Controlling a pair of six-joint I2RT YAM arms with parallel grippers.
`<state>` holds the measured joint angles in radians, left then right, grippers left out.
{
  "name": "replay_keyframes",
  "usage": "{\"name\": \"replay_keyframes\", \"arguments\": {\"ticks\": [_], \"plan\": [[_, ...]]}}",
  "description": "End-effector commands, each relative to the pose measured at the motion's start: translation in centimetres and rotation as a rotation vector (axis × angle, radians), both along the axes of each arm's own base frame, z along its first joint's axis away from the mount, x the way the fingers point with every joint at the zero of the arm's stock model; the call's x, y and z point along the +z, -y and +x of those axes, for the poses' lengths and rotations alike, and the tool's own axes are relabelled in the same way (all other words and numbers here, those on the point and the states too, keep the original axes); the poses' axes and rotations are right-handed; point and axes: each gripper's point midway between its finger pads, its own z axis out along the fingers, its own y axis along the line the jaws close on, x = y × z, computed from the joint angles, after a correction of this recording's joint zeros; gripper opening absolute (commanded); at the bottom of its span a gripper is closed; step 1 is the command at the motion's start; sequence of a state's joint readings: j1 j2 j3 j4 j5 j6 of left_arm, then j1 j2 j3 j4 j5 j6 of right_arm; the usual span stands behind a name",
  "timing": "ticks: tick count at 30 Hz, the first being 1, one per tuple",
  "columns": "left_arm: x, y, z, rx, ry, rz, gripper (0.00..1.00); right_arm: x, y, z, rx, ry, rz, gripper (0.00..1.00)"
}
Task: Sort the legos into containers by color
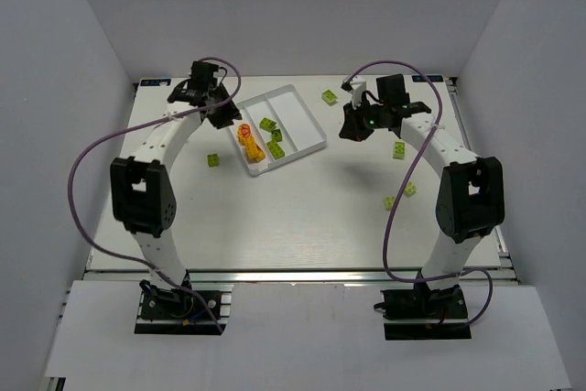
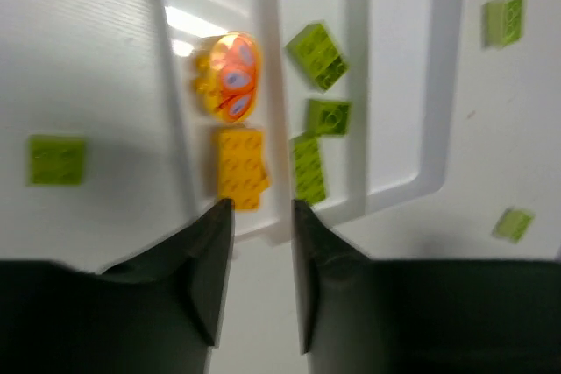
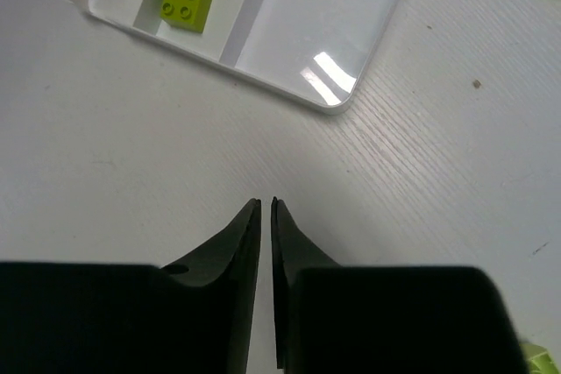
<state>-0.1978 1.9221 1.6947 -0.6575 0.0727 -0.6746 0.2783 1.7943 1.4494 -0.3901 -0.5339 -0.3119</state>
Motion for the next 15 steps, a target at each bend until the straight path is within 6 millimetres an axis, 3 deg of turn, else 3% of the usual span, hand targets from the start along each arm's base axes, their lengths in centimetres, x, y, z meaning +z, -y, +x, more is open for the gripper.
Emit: {"name": "replay_keyframes", "arguments": {"ticks": [1,2,6,10,15], "plan": [[0.1,-4.5,-4.0,0.064,-0.024,0.176,0.45,1.9,0.4,0.3,-0.022,0.066,0.011,0.17],[-0.6,-5.1,-4.9,0.062,-0.053,0.21,0.59,1.8,0.2,0.1,-0.013,0.056,0.014,0.32],[-3.2,-6.2,-7.4,0.002,-0.13,0.296,0.72,1.3,0.4,-0.2,0.005,0.041,0.006,0.59],[-5.8,-7.3,-8.1,-0.035,-0.194,0.378,0.74,1.1,0.3,-0.4,0.025,0.033,-0.005,0.64],[-8.5,-8.3,-7.4,-0.064,-0.253,0.457,0.74,1.2,0.6,-0.6,0.018,0.034,-0.016,0.64]]}}
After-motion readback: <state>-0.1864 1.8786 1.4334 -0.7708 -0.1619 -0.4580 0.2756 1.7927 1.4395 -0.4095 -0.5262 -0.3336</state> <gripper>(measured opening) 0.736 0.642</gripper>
